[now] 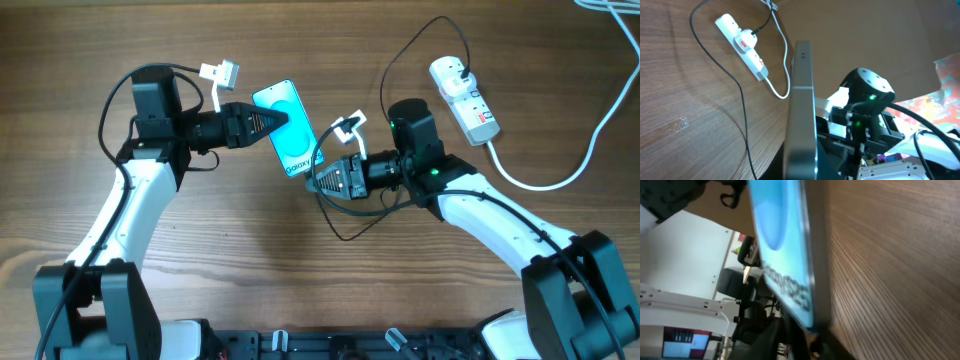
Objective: Plug charger to phone and switch on socket
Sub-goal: 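Push the plug into the phone's port with the right gripper, then release the plug with the right gripper and lower the phone with the left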
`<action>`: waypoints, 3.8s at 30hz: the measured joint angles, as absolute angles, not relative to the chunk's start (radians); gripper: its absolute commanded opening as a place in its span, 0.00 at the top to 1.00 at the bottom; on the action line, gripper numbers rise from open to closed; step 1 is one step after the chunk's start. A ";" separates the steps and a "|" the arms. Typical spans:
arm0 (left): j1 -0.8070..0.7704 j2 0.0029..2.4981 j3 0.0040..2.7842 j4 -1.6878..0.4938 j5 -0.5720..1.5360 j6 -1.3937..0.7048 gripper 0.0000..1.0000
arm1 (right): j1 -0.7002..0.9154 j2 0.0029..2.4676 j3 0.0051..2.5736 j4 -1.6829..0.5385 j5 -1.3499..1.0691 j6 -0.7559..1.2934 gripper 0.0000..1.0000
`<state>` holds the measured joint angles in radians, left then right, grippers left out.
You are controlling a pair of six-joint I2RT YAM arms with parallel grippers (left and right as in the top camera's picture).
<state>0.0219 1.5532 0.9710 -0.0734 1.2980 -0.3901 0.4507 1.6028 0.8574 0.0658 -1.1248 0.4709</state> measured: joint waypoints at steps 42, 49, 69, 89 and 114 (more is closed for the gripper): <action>0.024 1.554 0.994 -0.352 1.375 -0.131 0.96 | 0.479 1.603 0.836 0.075 -1.227 0.429 0.95; 0.018 1.554 0.996 -0.363 1.359 -0.131 0.96 | 0.479 1.603 0.828 0.082 -1.226 0.444 0.92; 0.006 1.554 0.978 -0.371 1.273 -0.185 0.96 | 0.462 1.603 0.844 0.041 -1.143 0.462 0.53; 0.006 1.554 0.971 -0.374 1.067 -0.522 0.96 | 0.446 1.602 0.854 0.096 -0.824 0.455 0.00; -0.190 1.579 1.332 -0.886 0.783 -0.426 0.96 | 0.328 1.224 0.862 -0.415 -0.492 0.360 0.01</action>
<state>-0.1898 1.5795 1.3319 -0.8856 0.7826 -0.4259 0.3283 1.2240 0.8623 -0.4149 -0.4915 0.3599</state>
